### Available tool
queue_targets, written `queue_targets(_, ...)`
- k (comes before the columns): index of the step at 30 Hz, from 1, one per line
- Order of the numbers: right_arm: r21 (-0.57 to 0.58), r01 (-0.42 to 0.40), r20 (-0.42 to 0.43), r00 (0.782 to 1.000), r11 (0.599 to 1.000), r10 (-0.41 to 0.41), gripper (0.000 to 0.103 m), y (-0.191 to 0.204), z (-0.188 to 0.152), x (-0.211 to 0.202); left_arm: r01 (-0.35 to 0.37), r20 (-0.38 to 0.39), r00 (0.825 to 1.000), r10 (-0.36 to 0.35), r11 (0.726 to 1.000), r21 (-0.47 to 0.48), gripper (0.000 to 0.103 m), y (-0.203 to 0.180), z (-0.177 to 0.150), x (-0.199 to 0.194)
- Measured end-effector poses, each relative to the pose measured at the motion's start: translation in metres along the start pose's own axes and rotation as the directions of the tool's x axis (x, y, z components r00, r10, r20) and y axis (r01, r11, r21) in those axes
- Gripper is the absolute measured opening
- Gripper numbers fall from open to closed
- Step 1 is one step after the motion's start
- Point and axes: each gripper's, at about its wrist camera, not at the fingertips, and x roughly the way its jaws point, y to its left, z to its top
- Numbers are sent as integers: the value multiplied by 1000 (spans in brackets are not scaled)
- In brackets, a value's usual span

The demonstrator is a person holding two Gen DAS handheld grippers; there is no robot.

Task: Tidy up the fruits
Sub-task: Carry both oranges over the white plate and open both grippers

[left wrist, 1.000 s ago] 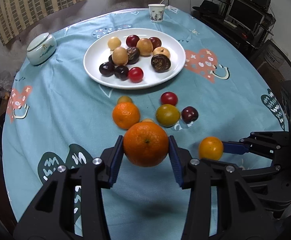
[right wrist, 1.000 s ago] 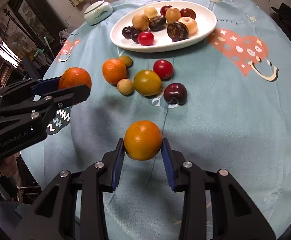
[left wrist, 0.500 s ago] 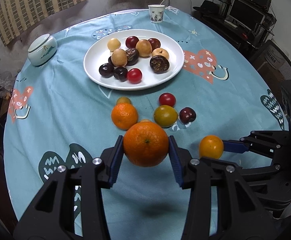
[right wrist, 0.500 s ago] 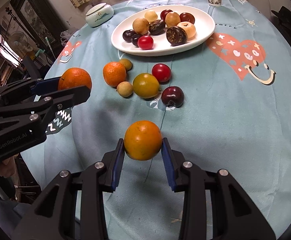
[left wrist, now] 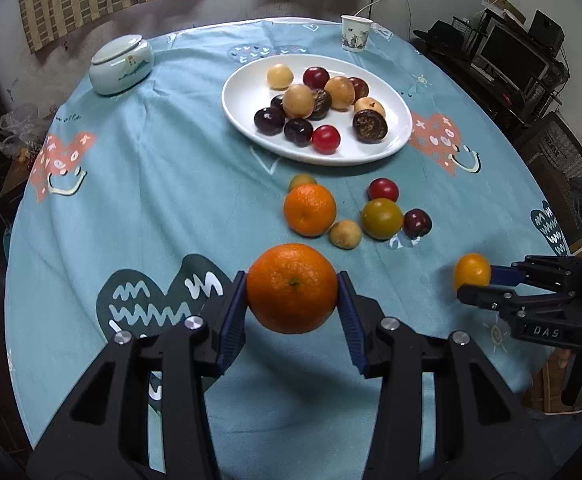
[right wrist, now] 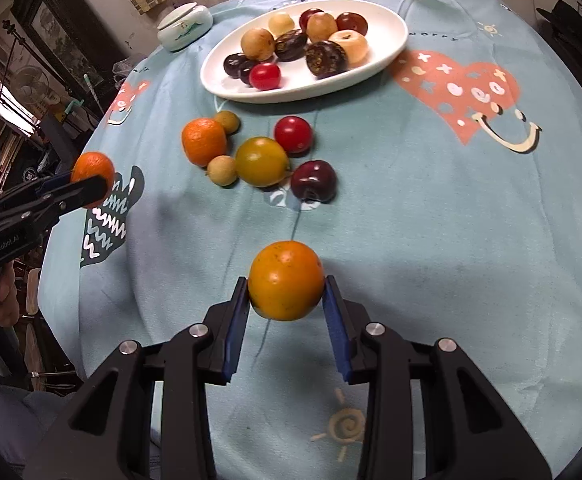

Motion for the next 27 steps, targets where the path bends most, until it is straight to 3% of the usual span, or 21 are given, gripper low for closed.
queue_targets(13,-7,-23,-36,999,1000,23,37,3,7,13,34,-2,999,-34,999,17,45,-9,11,9)
queue_targets(17,-24,-21,-31,999,999,20,37,5,13,13,45,13,999,-45,998,41,45,-16,29,11)
queue_targets(22,-60,10,73,997,998,-5,37,5,58,-5,81,67,994,-84,996,49,45,-21,81,16)
queue_targets(27,-70,24,207,978,997,-9,37,4,122,-24,82,110,990,-86,996,38,45,-19,140,30)
